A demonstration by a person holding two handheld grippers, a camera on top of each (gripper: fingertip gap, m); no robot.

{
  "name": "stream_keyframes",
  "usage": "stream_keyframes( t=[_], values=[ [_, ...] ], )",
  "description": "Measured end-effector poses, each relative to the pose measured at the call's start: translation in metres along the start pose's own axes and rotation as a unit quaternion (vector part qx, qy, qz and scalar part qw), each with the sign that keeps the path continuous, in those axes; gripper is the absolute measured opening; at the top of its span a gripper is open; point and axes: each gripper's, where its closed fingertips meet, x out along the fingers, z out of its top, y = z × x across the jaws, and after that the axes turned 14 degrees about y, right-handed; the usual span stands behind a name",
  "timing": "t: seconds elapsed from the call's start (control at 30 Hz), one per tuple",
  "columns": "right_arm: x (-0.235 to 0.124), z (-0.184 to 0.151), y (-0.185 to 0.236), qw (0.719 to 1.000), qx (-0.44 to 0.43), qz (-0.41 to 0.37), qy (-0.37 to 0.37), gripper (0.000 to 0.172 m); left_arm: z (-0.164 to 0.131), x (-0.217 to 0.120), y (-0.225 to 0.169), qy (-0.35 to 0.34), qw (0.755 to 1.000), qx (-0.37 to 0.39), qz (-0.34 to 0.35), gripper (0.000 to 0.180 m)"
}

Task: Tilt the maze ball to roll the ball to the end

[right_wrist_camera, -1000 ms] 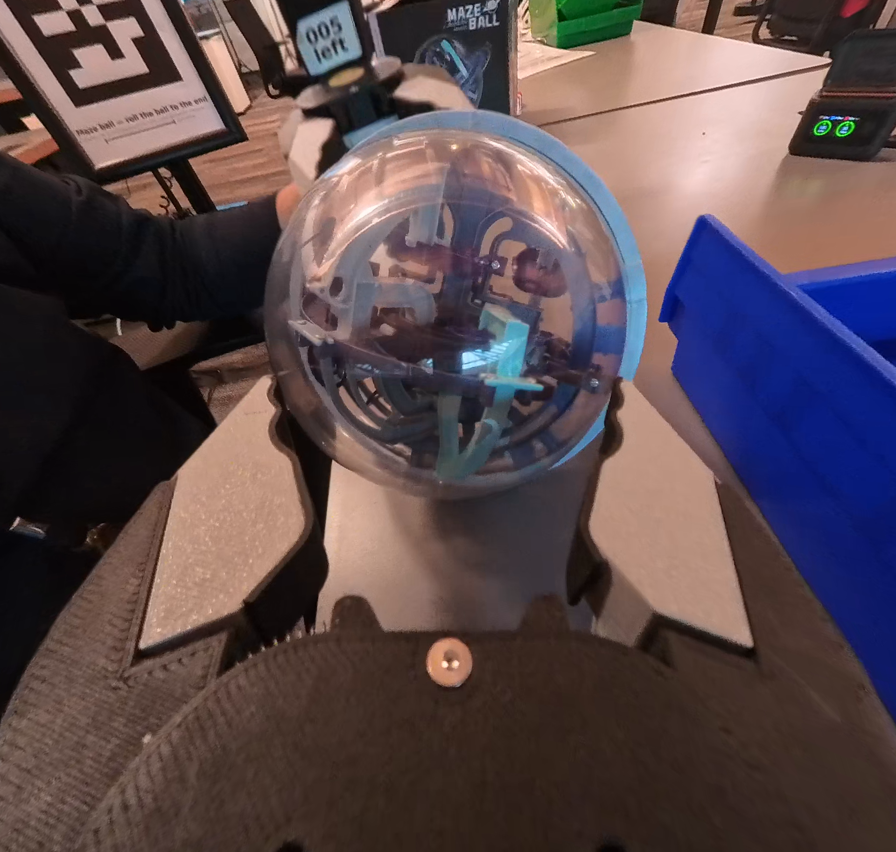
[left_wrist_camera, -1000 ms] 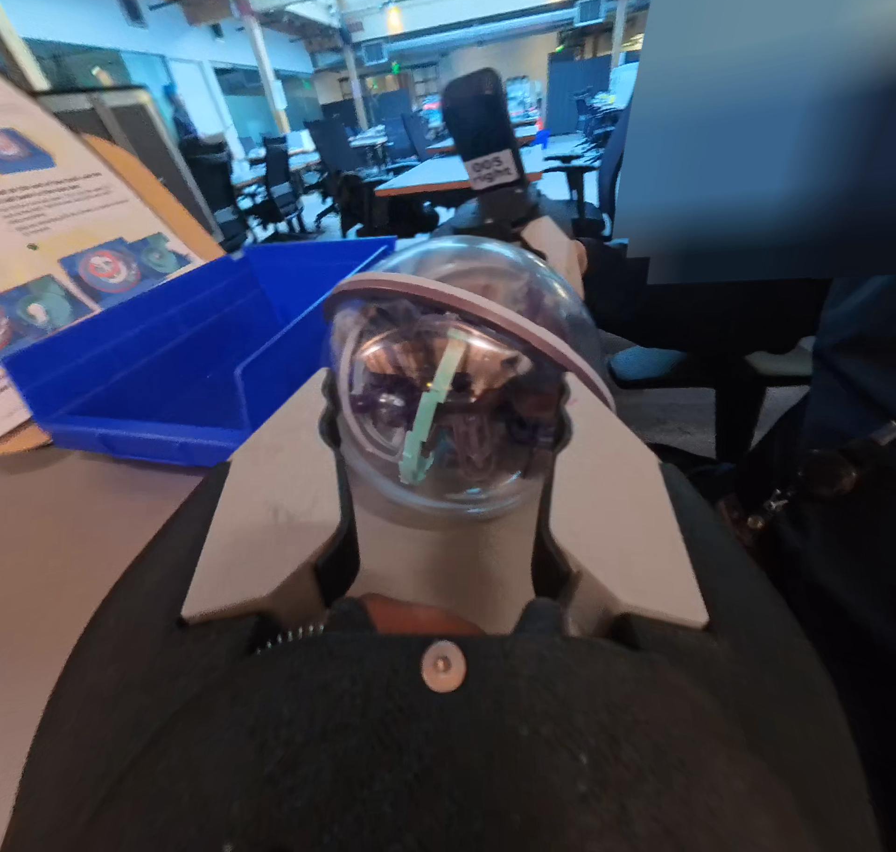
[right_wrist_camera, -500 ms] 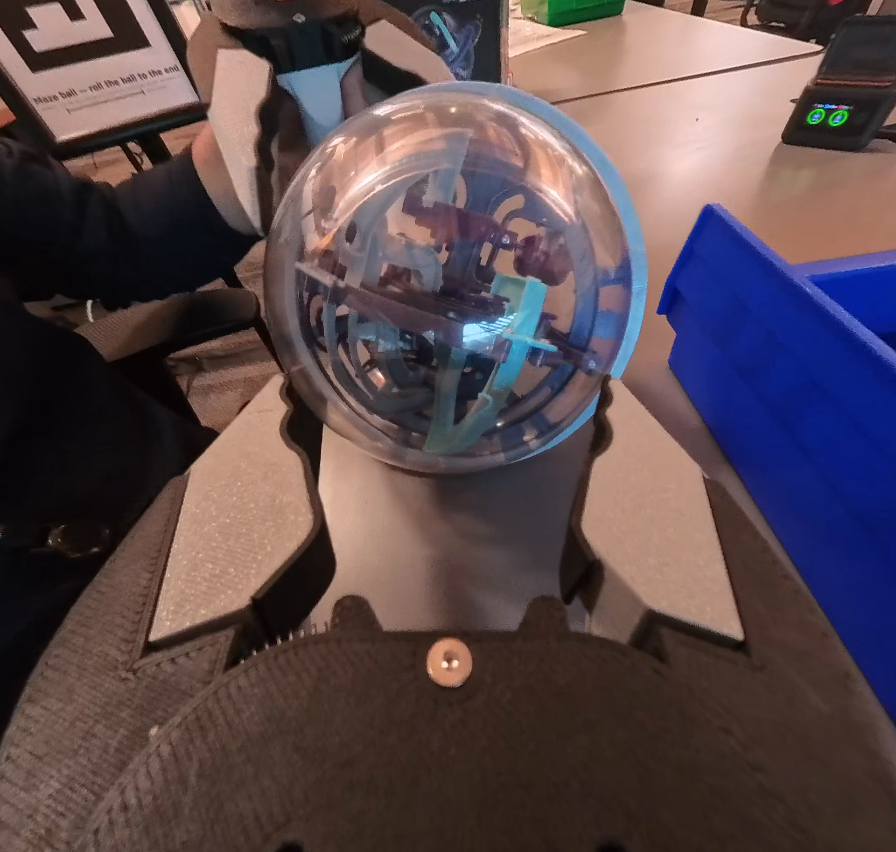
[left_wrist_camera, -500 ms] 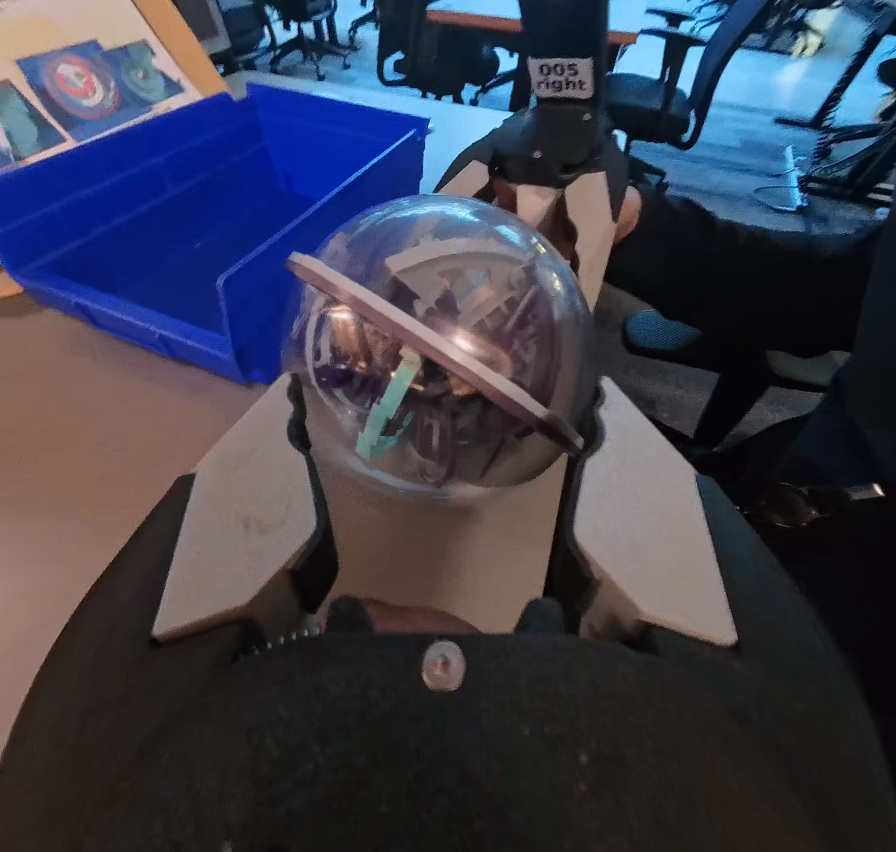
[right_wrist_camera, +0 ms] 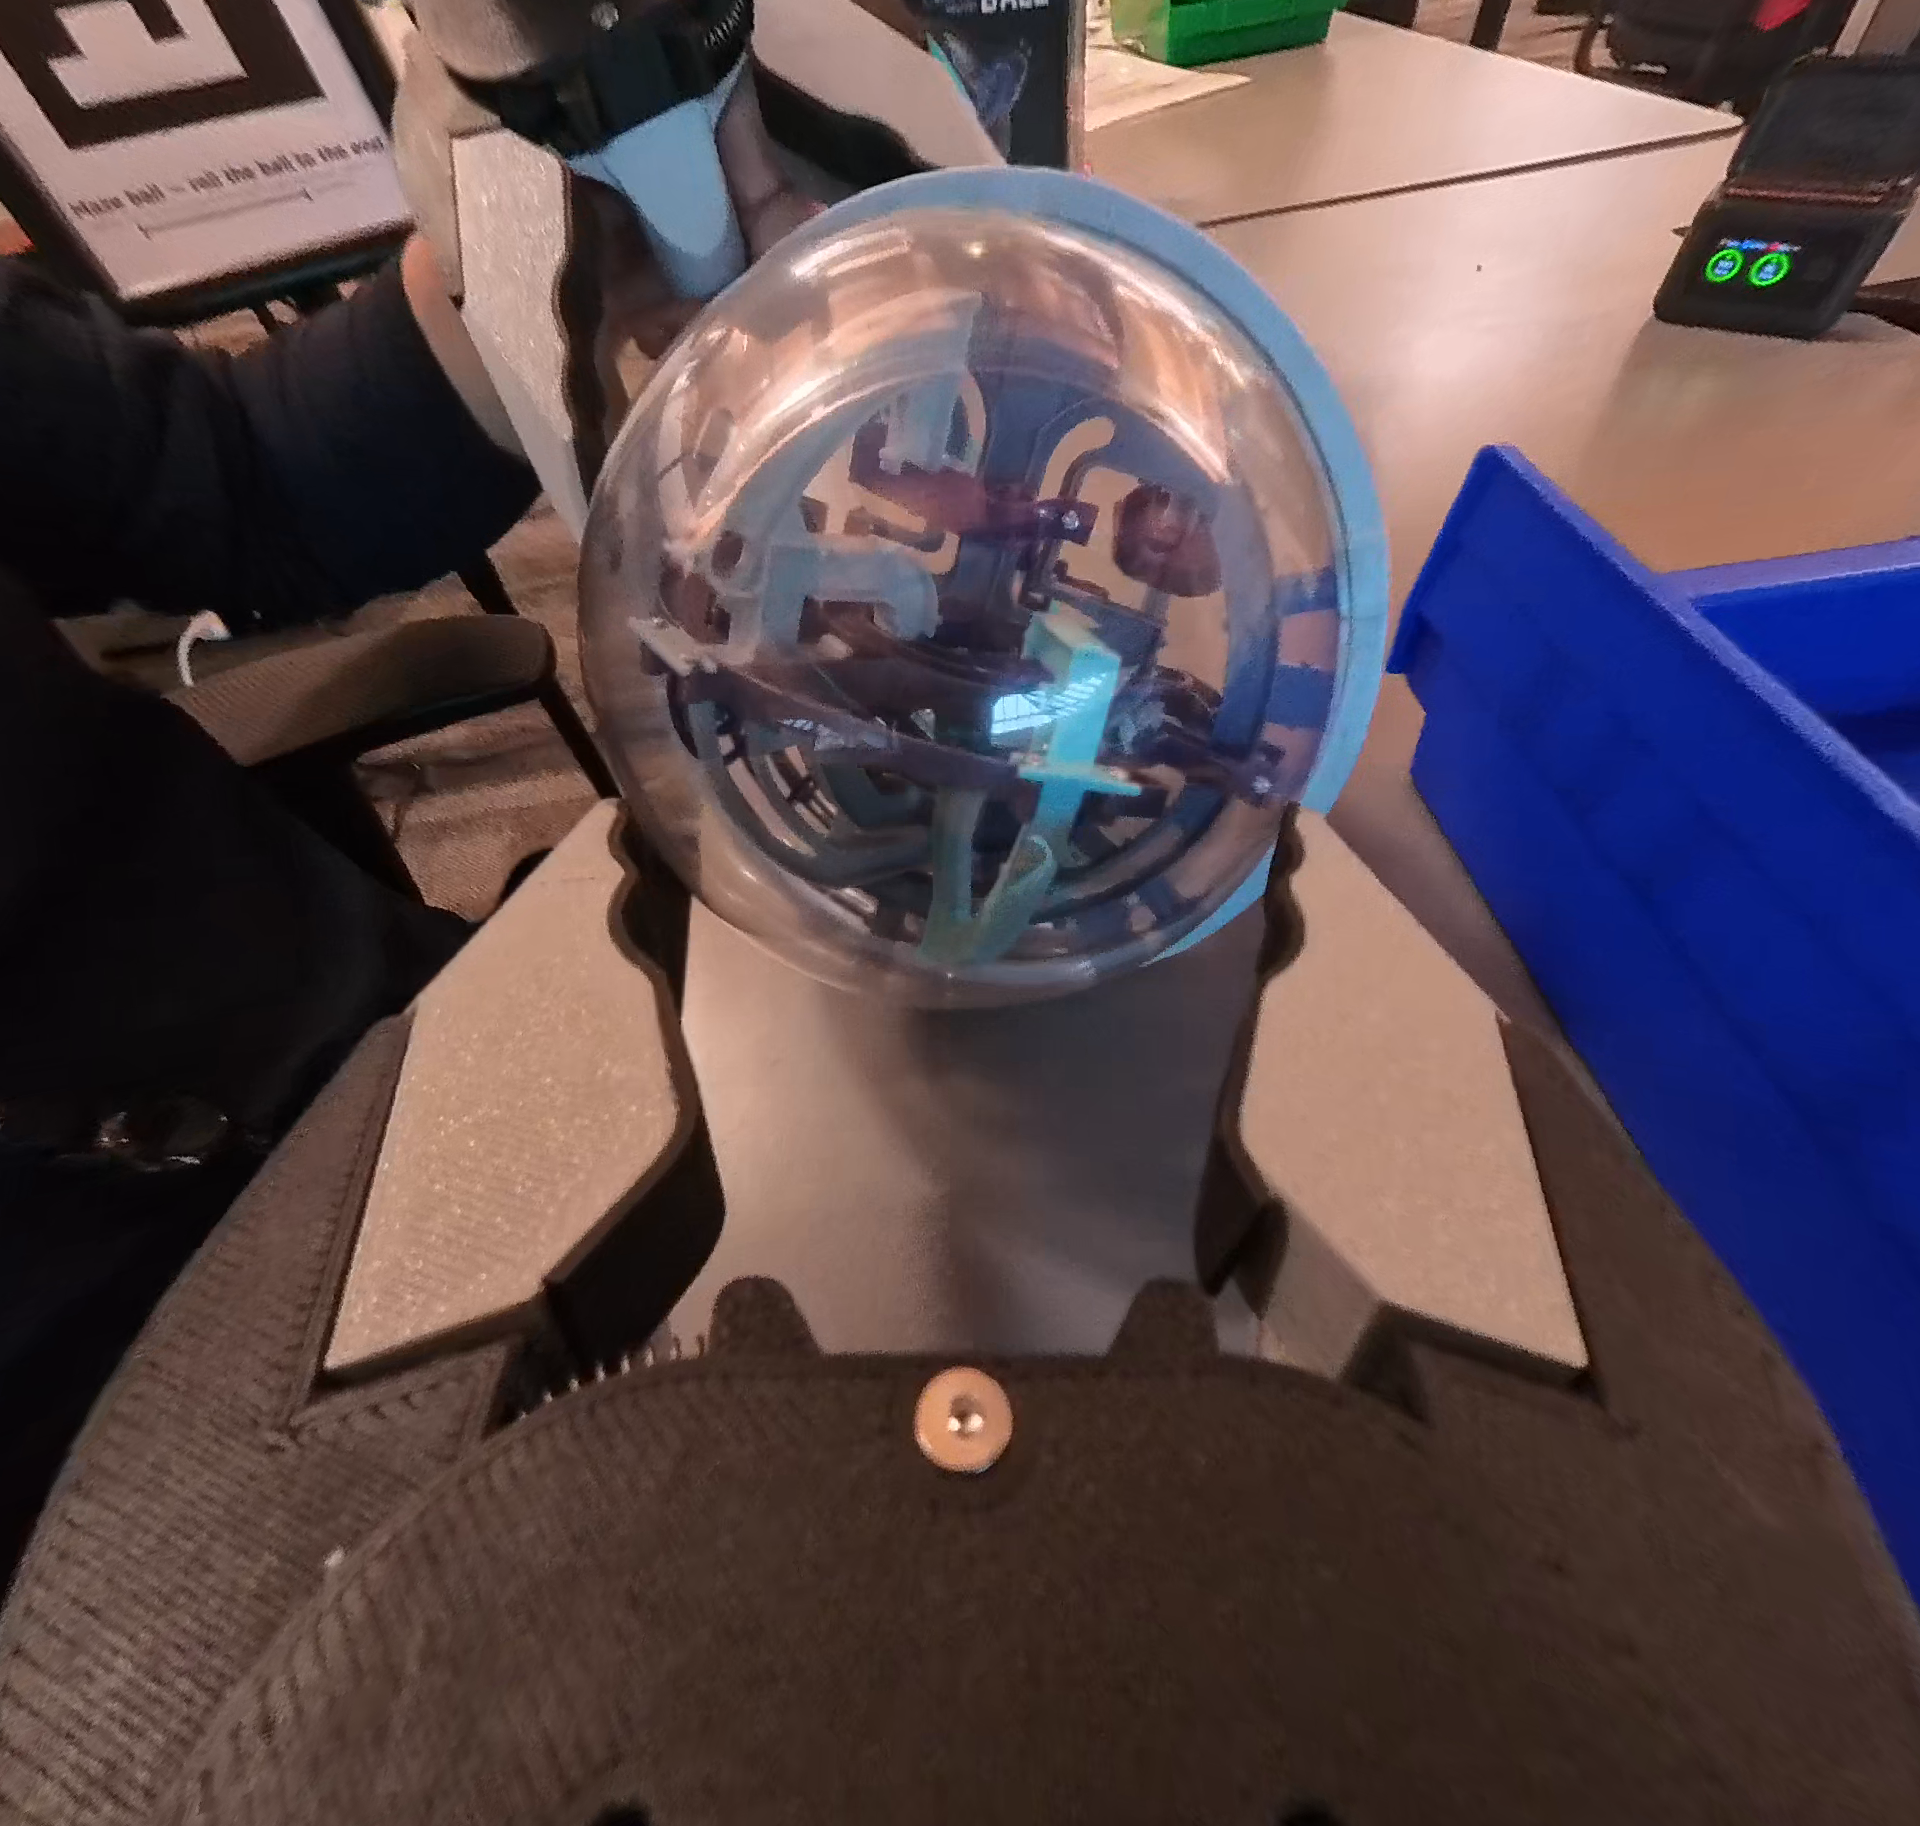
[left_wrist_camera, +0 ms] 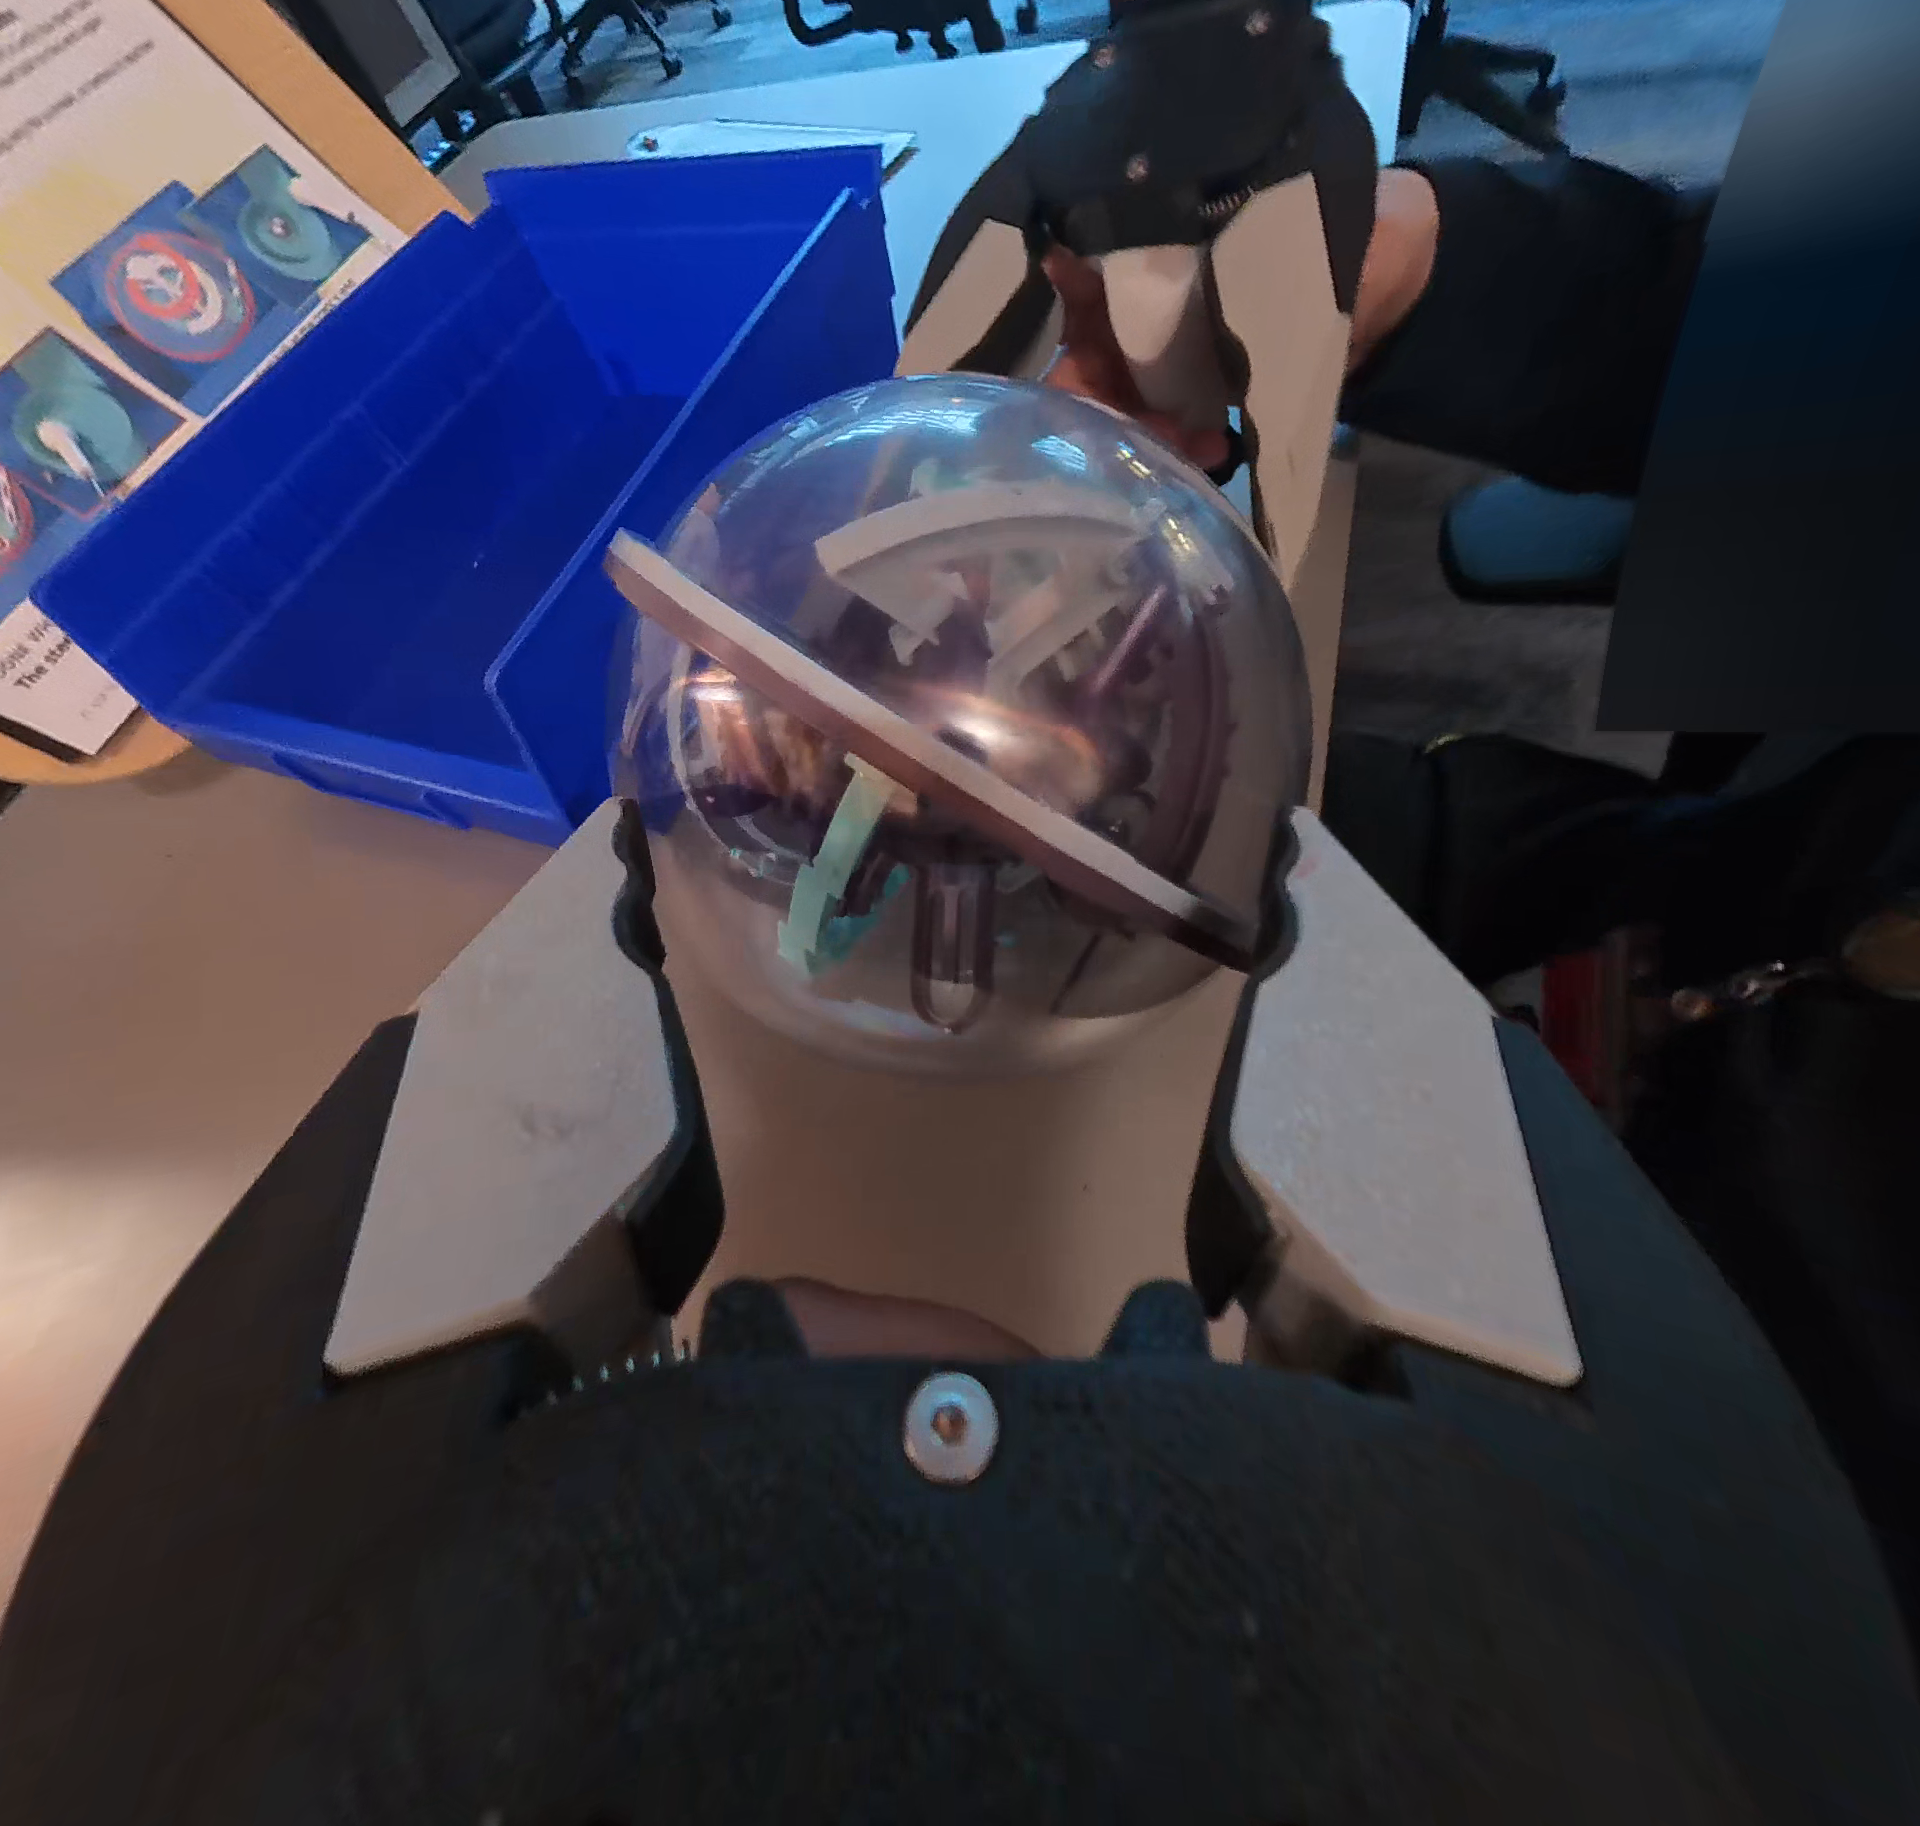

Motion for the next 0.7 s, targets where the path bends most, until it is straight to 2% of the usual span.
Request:
stream_keyframes(
  t=[0.13, 0.33, 0.57, 0.7],
  values=[
    [-0.006, 0.004, -0.003, 1.000, 0.012, 0.008, -0.021, 0.116, 0.000, 0.000, 0.000, 0.006, 1.000, 0.013, -0.005, 0.114],
    [-0.021, 0.010, -0.018, 0.997, 0.038, 0.002, -0.061, 0.126, -0.007, -0.001, 0.000, 0.012, 0.998, 0.063, -0.024, 0.114],
    [-0.017, 0.010, -0.026, 0.992, 0.077, 0.041, -0.089, 0.128, -0.011, 0.003, 0.005, 0.022, 0.995, 0.084, -0.039, 0.111],
    [-0.008, 0.008, -0.018, 0.987, 0.093, 0.097, -0.088, 0.126, -0.004, 0.004, 0.005, 0.012, 0.994, 0.096, -0.041, 0.108]
  ],
)
